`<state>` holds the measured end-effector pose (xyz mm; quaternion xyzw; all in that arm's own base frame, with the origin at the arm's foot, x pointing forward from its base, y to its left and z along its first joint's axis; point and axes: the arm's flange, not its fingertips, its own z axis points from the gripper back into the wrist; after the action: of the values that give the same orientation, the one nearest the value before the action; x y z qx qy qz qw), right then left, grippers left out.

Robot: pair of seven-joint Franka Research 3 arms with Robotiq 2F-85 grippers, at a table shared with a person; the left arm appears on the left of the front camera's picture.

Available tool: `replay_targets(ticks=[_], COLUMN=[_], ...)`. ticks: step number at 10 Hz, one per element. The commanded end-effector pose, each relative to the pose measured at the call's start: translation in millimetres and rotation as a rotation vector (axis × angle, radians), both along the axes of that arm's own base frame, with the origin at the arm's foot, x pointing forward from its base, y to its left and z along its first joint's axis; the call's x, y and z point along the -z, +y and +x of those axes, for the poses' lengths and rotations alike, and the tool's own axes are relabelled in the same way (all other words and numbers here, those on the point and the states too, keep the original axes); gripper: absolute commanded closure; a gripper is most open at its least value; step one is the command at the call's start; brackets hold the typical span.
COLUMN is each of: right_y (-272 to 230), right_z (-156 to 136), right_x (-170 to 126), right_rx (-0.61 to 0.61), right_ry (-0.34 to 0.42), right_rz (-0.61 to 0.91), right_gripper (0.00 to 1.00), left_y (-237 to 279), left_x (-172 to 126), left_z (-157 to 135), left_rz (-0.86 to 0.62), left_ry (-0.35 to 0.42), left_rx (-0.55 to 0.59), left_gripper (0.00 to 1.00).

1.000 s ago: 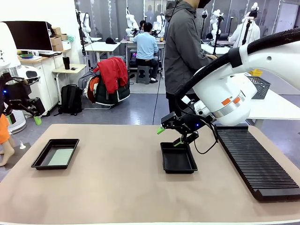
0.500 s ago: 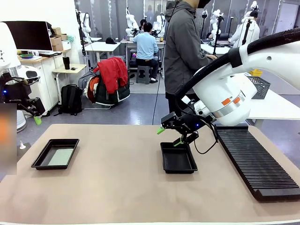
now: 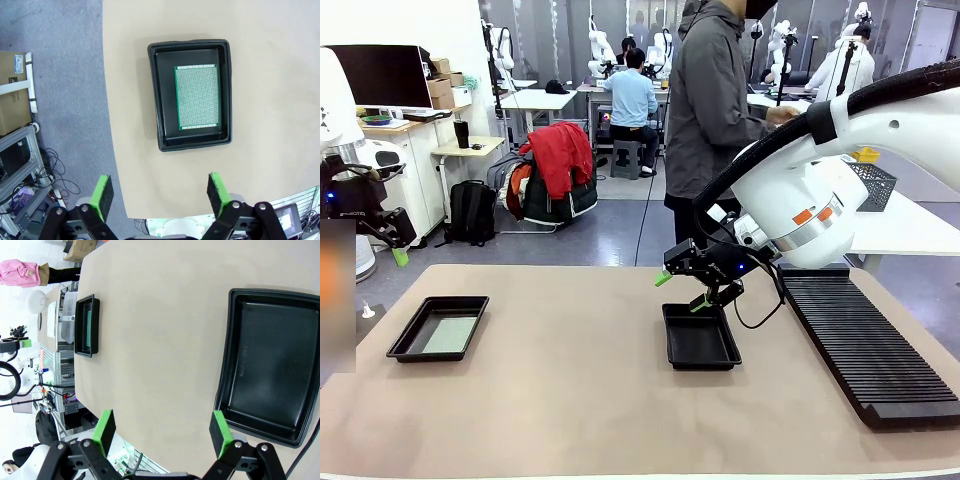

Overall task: Inspect and transfer BCBs to ESD trays.
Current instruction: Pick up the Blank PCB from the PCB Rack and place it in the right ESD tray.

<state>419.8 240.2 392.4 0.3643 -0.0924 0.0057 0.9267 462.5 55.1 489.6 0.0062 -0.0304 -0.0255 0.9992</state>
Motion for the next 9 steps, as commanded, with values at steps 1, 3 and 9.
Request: replay_targets(ticks=[1,3,9], right_y=[1.3,1.3,1.3], right_z=[-0.8,-0.8,-0.8], right_x=[-3.4,-3.4,-3.4], right_rx=[0.012,0.012,0.012], right_ry=[0.008,0.008,0.008], right_rz=[-0.019,-0.019,-0.019], right_gripper=[0.00,0.00,0.00], left_y=[1.1,1.1,1.1], left_x=[0.1,0.1,0.1], left_z=[0.8,0.8,0.8], left_rz=[0.001,0.001,0.001], left_ry=[-0.006,-0.006,-0.006], left_rx=[-0.002,-0.002,-0.002], left_gripper=[0.00,0.00,0.00])
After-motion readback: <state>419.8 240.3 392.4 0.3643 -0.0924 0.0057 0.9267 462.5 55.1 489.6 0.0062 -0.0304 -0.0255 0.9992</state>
